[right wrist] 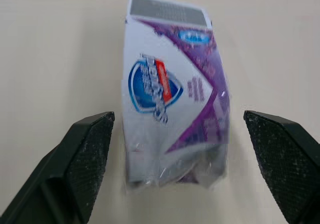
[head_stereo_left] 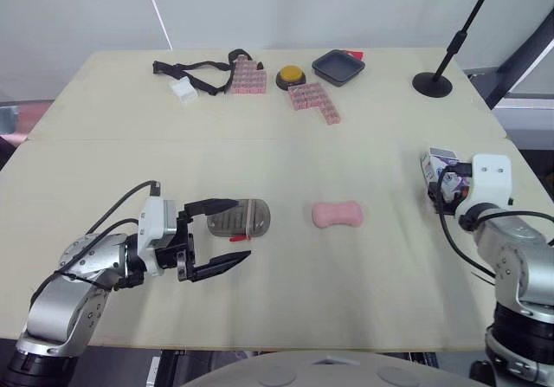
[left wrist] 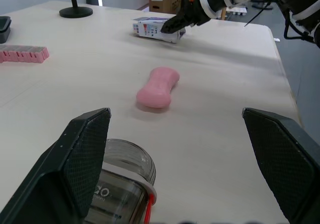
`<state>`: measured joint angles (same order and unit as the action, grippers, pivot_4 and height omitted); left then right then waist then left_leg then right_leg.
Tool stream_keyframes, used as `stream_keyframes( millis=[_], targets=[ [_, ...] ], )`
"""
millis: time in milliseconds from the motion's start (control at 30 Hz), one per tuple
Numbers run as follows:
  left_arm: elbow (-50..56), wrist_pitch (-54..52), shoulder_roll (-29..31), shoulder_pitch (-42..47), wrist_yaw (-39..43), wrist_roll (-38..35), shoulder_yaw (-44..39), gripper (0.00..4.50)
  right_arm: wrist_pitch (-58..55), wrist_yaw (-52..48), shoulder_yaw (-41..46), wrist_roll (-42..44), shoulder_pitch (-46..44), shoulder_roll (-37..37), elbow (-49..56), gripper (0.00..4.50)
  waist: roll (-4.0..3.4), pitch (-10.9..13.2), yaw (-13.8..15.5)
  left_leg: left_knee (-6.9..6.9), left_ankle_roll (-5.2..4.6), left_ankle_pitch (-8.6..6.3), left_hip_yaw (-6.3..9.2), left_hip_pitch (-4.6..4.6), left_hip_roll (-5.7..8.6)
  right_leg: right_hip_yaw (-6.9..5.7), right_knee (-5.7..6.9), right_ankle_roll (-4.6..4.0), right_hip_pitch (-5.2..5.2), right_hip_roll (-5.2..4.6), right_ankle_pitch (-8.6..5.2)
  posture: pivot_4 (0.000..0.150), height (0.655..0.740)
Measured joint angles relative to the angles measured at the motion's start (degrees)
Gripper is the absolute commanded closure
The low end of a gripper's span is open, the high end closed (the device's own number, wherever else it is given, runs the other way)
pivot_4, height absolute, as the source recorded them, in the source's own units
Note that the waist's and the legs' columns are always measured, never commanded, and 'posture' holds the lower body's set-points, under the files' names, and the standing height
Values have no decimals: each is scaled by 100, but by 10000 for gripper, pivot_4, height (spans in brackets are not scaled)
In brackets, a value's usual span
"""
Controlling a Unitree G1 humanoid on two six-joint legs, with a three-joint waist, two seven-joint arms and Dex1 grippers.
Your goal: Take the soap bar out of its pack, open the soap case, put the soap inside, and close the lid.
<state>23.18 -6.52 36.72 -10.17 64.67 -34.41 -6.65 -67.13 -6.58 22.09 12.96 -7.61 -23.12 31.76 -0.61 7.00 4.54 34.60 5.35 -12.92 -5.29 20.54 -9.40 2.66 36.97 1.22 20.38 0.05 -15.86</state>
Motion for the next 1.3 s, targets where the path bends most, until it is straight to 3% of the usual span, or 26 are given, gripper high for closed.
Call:
stream_keyframes(
  millis=[133, 200, 367, 467, 633, 967, 1300],
  targets=[
    [-157, 158, 37, 82, 125, 155, 42, 0, 773, -1015, 138, 266, 131, -814, -162, 209, -3, 2, 0, -2, -1, -1, 0, -7, -1, -1, -6, 0, -11, -2, 0, 1500, 7400],
    [-313, 254, 53, 180, 218, 285, 101, 0, 1744, -1931, 341, 468, 372, -1255, -506, 209, -2, 1, 7, -1, -4, -1, 1, -7, -3, -4, -11, 0, -16, -3, 0, 1500, 7400],
    [-734, 456, 54, 602, 276, 544, 124, 0, 3975, -4709, 578, 1271, 1310, -1534, -1254, 209, 0, 1, -17, 15, -61, 15, 1, 31, -5, -4, -10, -2, -16, -2, -1, 1500, 7400],
    [-962, 471, 99, 791, 351, 597, 165, 0, 5369, -6293, 358, 1310, 1847, -1873, -1772, 209, 2, -1, -59, 48, -92, -2, 1, 47, -5, -5, -3, -2, -13, -6, -1, 1500, 7400],
    [-1330, 508, 375, 1082, 693, 815, 350, 0, 6982, -7745, -176, 1194, 1797, -2095, -2861, 209, 8, -3, -136, 73, -129, -14, 2, 46, -2, -5, 20, -4, -14, -12, -1, 1500, 7400],
    [-1976, 932, 728, 1750, 1286, 1356, 803, 0, 7761, -8131, -504, 1296, 1308, -2120, -3663, 209, 6, -4, -38, 113, -144, -13, 4, 66, -7, -29, 36, -7, 10, -19, -3, 1500, 7400],
    [-2710, 1215, 714, 2444, 1414, 1892, 1228, 0, 7857, -8120, -757, 1341, 1225, -2120, -3682, 209, 6, -4, 1, 136, -160, -14, 3, 95, -6, -48, 49, -8, 29, -33, -4, 1500, 7400]
  ],
)
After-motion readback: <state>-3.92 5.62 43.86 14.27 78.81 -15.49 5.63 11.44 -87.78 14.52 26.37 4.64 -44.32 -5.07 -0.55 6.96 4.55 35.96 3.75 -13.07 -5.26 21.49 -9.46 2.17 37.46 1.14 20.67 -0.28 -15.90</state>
